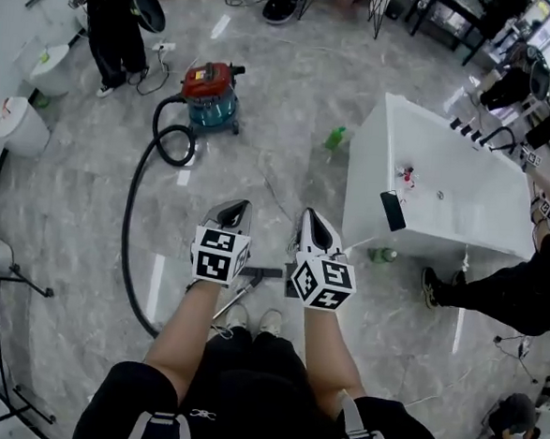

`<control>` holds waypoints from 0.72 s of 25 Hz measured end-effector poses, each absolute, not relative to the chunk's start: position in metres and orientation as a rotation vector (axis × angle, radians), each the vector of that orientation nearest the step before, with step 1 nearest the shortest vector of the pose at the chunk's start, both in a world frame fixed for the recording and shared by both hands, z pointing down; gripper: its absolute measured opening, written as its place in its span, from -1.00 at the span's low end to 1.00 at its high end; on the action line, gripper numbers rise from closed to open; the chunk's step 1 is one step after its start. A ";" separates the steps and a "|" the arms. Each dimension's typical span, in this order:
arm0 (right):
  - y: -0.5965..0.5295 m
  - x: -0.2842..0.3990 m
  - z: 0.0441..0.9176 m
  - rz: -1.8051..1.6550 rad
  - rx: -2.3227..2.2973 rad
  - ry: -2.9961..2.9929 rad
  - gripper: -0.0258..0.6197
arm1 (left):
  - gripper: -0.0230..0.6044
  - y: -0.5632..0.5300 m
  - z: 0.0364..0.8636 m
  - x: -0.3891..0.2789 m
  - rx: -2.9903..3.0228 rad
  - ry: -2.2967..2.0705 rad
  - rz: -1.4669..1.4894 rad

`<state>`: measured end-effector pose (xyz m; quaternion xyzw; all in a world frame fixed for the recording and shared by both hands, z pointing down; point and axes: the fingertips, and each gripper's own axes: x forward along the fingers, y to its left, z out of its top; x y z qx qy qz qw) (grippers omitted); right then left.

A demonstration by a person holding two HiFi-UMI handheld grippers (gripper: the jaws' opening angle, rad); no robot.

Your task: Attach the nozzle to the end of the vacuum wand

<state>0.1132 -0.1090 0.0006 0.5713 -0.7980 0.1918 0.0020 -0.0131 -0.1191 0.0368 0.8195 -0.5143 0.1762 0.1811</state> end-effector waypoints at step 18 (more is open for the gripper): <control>-0.108 0.121 -0.209 0.383 1.843 -2.738 -0.88 | -0.90 -0.125 -0.200 0.003 2.567 -1.610 0.305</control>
